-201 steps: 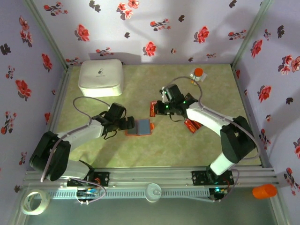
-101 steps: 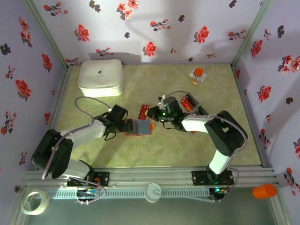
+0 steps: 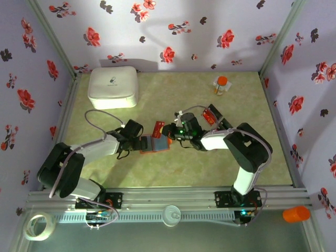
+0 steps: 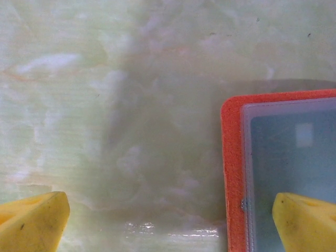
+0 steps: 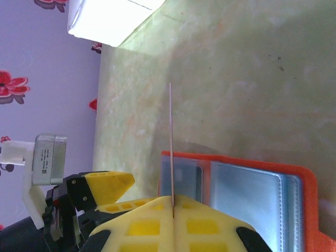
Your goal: Put the credit cards into the card holder
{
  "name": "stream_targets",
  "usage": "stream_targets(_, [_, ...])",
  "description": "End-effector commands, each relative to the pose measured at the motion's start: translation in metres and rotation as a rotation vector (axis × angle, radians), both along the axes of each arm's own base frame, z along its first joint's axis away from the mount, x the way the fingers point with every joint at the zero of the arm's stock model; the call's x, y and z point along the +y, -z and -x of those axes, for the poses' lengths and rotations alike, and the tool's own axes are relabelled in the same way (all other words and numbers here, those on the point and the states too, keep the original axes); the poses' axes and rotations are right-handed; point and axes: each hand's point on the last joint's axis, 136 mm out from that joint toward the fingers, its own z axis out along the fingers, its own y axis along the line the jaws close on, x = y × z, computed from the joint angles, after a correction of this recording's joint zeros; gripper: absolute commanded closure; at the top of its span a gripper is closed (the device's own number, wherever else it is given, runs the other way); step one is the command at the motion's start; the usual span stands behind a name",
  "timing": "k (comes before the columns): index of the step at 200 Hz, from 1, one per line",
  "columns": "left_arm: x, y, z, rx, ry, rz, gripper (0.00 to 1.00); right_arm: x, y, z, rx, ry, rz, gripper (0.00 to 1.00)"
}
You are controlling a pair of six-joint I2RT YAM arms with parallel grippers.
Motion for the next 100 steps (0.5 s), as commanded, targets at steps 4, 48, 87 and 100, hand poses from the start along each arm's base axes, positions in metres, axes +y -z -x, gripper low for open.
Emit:
stream_targets(4, [0.008, 0.008, 0.006, 0.018, -0.017, -0.045, 0.0, 0.002, 0.009, 0.006, -0.009, -0.024, 0.017, 1.0])
stream_targets(48, [0.009, 0.009, 0.006, 0.018, -0.018, -0.049, 0.0, 0.003, 0.022, 0.01, 0.006, -0.039, 0.045, 1.0])
stream_targets(87, [0.01, 0.011, 0.008, 0.024, -0.019, -0.054, 0.0, 0.004, 0.032, 0.012, 0.012, -0.053, 0.064, 1.0])
stream_targets(100, [0.01, 0.012, 0.008, 0.025, -0.019, -0.054, 0.0, 0.003, 0.035, 0.013, 0.013, -0.055, 0.072, 1.0])
